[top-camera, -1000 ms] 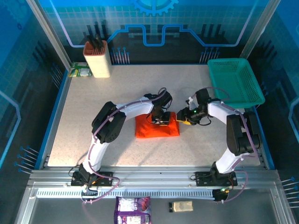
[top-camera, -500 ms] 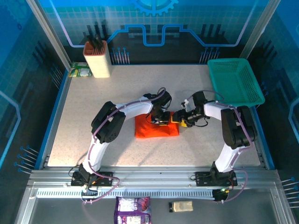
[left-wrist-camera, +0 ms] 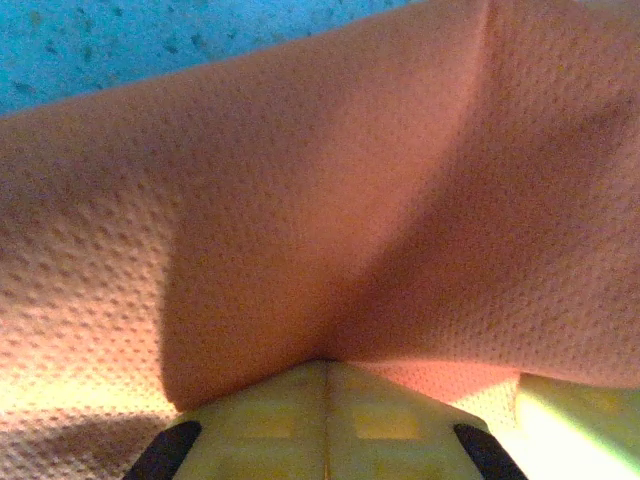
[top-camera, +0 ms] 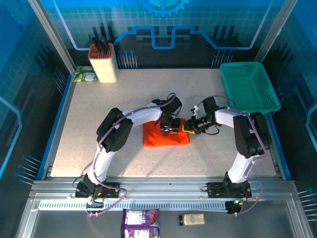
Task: Fold the inside-out t-shirt
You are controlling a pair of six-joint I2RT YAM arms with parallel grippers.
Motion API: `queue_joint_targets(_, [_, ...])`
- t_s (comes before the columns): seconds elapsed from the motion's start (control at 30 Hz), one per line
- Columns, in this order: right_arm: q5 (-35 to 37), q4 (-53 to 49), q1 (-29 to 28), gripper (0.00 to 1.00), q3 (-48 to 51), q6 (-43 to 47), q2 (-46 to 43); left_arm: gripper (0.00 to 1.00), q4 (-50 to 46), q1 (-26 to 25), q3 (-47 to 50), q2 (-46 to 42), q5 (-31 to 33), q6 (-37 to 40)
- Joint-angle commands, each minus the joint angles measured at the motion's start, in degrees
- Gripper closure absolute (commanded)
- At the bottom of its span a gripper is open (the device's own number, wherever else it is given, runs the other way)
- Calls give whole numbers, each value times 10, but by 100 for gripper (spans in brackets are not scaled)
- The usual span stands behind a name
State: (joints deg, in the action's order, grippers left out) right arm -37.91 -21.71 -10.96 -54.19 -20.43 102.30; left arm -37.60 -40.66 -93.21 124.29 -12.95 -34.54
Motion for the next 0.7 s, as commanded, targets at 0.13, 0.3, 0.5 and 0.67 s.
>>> queue_joint_targets(0.13, [52, -66, -6, 96, -24, 11, -11, 88, -17, 16, 14, -104, 30, -3])
queue_joint_targets(0.3, [103, -116, -6, 100, -48, 21, -13, 90, -59, 35, 55, -123, 58, 11])
queue_joint_targets(0.5, [128, -141, -6, 100, -65, 29, -15, 92, -1, 37, 126, -103, 14, -2])
queue_joint_targets(0.67, [138, -155, -6, 100, -75, 33, -16, 94, 14, 31, 116, -57, 18, -9])
